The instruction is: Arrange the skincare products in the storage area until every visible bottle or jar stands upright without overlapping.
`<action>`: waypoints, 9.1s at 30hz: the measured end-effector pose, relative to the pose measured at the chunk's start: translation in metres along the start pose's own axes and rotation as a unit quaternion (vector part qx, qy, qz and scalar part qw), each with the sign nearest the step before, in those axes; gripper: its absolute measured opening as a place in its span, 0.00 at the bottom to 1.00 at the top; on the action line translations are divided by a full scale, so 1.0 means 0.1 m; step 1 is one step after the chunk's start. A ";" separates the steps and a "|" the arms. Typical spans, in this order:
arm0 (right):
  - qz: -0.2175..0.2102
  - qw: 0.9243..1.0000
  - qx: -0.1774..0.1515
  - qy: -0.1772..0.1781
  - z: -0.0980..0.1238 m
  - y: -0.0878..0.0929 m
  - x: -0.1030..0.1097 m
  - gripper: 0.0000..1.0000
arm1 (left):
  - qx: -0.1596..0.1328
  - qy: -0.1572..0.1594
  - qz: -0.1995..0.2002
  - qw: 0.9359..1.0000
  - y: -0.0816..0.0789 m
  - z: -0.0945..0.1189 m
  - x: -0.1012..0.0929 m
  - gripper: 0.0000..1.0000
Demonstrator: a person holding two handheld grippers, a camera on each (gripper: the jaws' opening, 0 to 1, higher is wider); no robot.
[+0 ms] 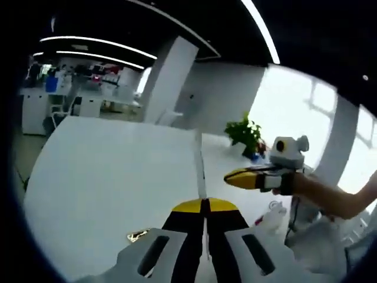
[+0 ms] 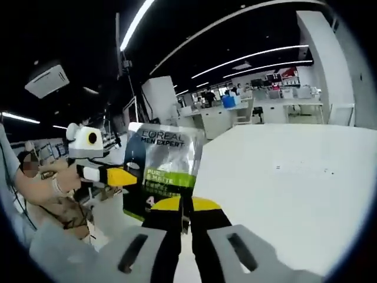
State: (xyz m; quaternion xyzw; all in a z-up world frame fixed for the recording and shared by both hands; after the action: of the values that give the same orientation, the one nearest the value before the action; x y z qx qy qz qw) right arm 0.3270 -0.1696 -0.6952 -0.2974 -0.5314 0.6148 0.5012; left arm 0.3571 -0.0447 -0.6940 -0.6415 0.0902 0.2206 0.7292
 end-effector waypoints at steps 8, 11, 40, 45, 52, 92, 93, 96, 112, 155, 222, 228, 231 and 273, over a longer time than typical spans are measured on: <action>0.020 0.999 -0.039 0.023 0.34 -0.22 0.13 0.05 | -0.010 -0.005 0.037 0.999 0.04 0.34 -0.05 0.00; 0.017 0.998 -0.057 0.030 0.53 -0.28 0.19 0.05 | -0.021 -0.003 0.074 0.997 0.12 0.47 -0.08 0.00; 0.073 0.992 0.075 -0.073 0.97 0.91 1.43 0.07 | 0.133 0.016 0.245 0.960 1.76 0.73 -0.41 0.00; 0.086 0.987 0.104 -0.086 0.82 1.14 1.55 0.08 | 0.136 0.023 0.302 0.943 1.86 0.72 -0.44 0.00; 0.140 0.972 0.163 -0.096 0.64 1.45 1.61 0.09 | 0.150 0.013 0.312 0.938 1.96 0.65 -0.39 0.00; 0.237 0.918 0.303 -0.096 0.34 2.15 1.45 0.29 | 0.220 -0.104 -0.106 0.964 1.71 0.46 0.02 0.32; 0.239 0.917 0.304 -0.095 0.33 2.15 1.45 0.29 | 0.212 -0.105 -0.124 0.964 1.67 0.44 0.03 0.30; 0.240 0.917 0.304 -0.091 0.32 2.15 1.44 0.29 | 0.198 -0.063 -0.089 0.974 1.66 0.34 -0.10 0.28; 0.214 0.923 0.315 -0.059 0.26 2.12 1.39 0.24 | 0.229 -0.007 -0.028 0.973 1.87 0.09 -0.01 0.33; 0.275 0.909 0.312 -0.025 0.12 2.06 1.31 0.24 | 0.201 -0.020 -0.029 0.979 1.72 -0.14 0.29 0.28; 0.163 0.965 0.097 0.181 1.49 0.78 0.95 0.77 | 0.180 -0.086 -0.120 0.972 1.12 1.01 -0.92 0.90; 0.166 0.964 0.089 0.186 1.53 0.77 0.98 0.85 | 0.179 -0.092 -0.112 0.973 1.17 1.13 -0.97 0.96; 0.164 0.964 0.095 0.187 1.55 0.81 0.98 0.91 | 0.179 -0.096 -0.116 0.972 1.20 1.18 -0.98 0.97; 0.124 0.971 0.090 0.184 1.46 0.86 0.59 0.83 | 0.179 -0.148 -0.104 0.967 0.95 0.75 -0.15 0.93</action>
State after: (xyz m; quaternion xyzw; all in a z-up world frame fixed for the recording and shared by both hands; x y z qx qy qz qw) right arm 0.1509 -0.1606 -0.7297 -0.4230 -0.3316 0.6522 0.5346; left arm 0.2906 0.0333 -0.7612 -0.4665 -0.0473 0.2164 0.8563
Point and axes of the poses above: the point that each gripper's makers call its tool centre point, and the gripper's own axes: z roughly backward along the fingers, x roughly to its left, y roughly out of its underside, the point moved 2 cm from there along z, roughly backward along the fingers, and after that the axes turned 9 degrees about y, right-handed, at the moved point
